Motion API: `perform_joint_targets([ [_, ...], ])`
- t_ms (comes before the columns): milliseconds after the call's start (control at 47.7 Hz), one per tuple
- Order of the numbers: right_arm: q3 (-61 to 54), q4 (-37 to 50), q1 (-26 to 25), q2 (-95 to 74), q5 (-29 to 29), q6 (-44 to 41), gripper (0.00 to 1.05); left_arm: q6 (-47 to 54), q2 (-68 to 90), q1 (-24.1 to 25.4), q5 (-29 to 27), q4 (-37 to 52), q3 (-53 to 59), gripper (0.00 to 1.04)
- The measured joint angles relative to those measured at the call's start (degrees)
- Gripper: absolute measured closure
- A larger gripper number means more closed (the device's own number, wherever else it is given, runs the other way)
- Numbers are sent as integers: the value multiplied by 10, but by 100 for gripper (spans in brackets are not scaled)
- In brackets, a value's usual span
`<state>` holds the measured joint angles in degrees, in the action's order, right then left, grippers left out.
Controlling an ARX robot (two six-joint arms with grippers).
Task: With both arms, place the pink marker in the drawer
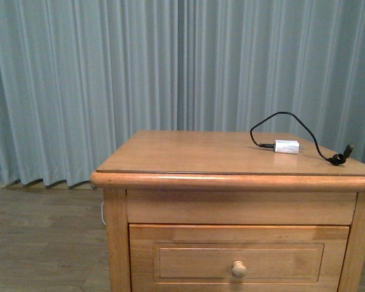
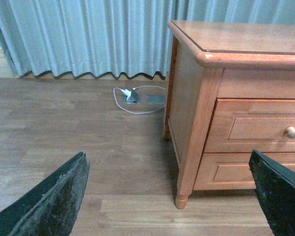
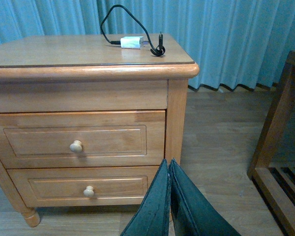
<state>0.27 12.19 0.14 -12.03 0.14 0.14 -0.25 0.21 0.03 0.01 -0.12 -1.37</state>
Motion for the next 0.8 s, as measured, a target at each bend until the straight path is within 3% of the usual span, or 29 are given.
perform_joint_targets([
  [147, 0, -31, 0, 30, 0, 0, 103, 0, 0, 0, 0, 0, 0, 6],
  [210, 0, -114, 0, 95, -1, 0, 103, 0, 0, 0, 0, 0, 0, 6],
  [524, 0, -122, 0, 118, 0, 0, 102, 0, 0, 0, 0, 0, 0, 6],
  [796, 0, -122, 0, 118, -1, -1, 56, 0, 0, 0, 0, 0, 0, 6],
])
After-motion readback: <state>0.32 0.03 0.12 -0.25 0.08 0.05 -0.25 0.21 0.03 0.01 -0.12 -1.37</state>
